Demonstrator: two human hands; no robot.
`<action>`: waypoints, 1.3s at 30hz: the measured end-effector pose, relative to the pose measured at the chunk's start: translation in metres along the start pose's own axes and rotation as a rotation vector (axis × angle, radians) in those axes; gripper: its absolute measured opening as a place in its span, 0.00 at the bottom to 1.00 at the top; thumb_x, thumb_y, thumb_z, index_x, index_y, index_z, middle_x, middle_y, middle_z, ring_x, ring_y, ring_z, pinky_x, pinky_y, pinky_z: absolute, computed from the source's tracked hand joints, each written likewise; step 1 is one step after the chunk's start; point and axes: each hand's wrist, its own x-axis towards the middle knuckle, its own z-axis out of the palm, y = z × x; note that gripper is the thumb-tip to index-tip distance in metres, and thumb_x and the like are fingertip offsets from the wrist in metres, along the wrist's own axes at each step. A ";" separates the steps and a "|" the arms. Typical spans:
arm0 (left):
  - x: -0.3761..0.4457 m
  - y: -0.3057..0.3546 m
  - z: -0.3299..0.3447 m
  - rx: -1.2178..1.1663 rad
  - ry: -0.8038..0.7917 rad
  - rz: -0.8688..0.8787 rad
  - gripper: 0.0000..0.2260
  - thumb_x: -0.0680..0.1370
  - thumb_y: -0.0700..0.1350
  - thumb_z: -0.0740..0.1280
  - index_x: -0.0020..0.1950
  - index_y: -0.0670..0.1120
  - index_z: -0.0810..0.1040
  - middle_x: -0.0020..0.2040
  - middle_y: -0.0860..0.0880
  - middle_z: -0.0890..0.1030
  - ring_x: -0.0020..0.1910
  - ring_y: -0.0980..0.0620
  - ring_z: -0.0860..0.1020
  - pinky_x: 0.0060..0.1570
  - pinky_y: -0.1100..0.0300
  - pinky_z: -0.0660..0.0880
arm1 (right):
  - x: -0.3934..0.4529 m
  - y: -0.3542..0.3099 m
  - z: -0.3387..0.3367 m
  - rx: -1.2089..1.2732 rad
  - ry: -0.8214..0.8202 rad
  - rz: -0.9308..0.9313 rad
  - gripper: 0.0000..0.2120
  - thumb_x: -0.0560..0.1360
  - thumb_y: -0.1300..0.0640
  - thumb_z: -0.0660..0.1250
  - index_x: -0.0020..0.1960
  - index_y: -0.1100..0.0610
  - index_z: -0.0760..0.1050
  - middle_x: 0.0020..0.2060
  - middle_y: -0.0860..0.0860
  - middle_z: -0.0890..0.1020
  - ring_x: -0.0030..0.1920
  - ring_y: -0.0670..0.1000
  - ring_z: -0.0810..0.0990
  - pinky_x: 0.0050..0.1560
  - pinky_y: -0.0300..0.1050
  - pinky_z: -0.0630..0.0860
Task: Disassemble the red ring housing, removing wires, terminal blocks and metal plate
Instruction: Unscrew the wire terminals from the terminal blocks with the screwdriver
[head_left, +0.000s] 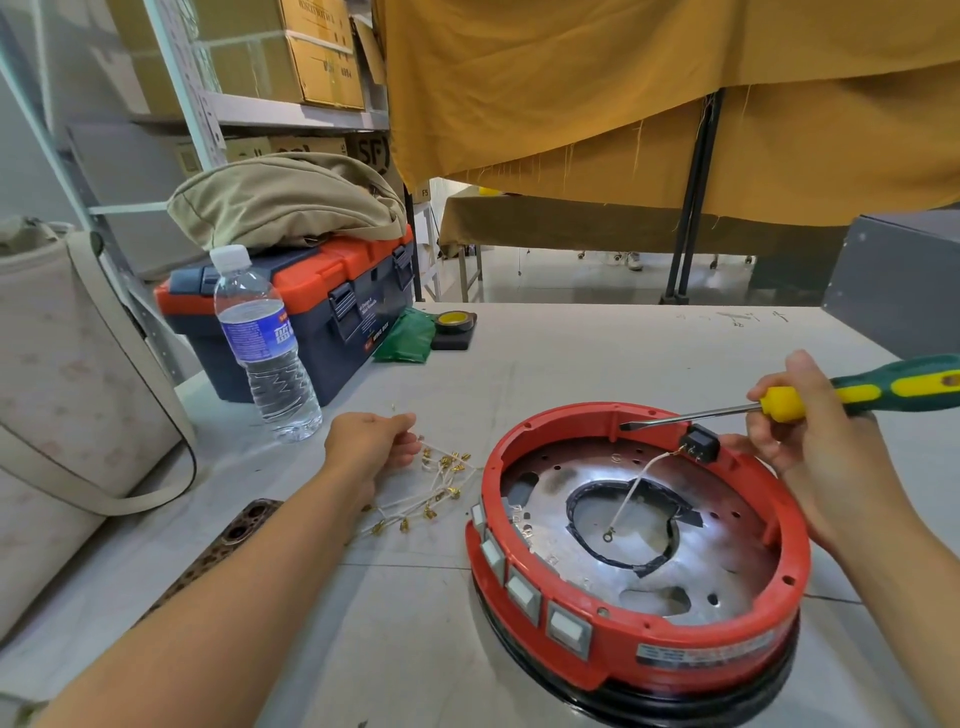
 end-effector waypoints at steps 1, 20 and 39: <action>-0.002 0.001 -0.001 0.027 0.005 0.021 0.09 0.74 0.40 0.71 0.37 0.39 0.76 0.33 0.43 0.80 0.27 0.52 0.78 0.24 0.64 0.75 | 0.001 0.000 0.000 0.001 0.004 0.003 0.20 0.77 0.44 0.63 0.31 0.52 0.79 0.22 0.48 0.71 0.24 0.44 0.72 0.33 0.42 0.80; -0.077 0.043 0.104 0.993 -0.710 0.987 0.25 0.76 0.52 0.67 0.72 0.52 0.67 0.73 0.51 0.67 0.71 0.55 0.62 0.66 0.68 0.54 | 0.000 -0.006 -0.004 -0.188 0.124 -0.219 0.15 0.78 0.51 0.63 0.35 0.56 0.74 0.20 0.49 0.73 0.21 0.44 0.70 0.33 0.46 0.72; -0.079 0.032 0.115 1.163 -0.583 1.060 0.23 0.75 0.60 0.63 0.63 0.46 0.71 0.63 0.49 0.71 0.60 0.49 0.70 0.60 0.54 0.70 | -0.004 -0.017 -0.001 -0.306 0.121 -0.389 0.18 0.72 0.42 0.62 0.28 0.52 0.73 0.20 0.49 0.71 0.22 0.47 0.70 0.27 0.38 0.71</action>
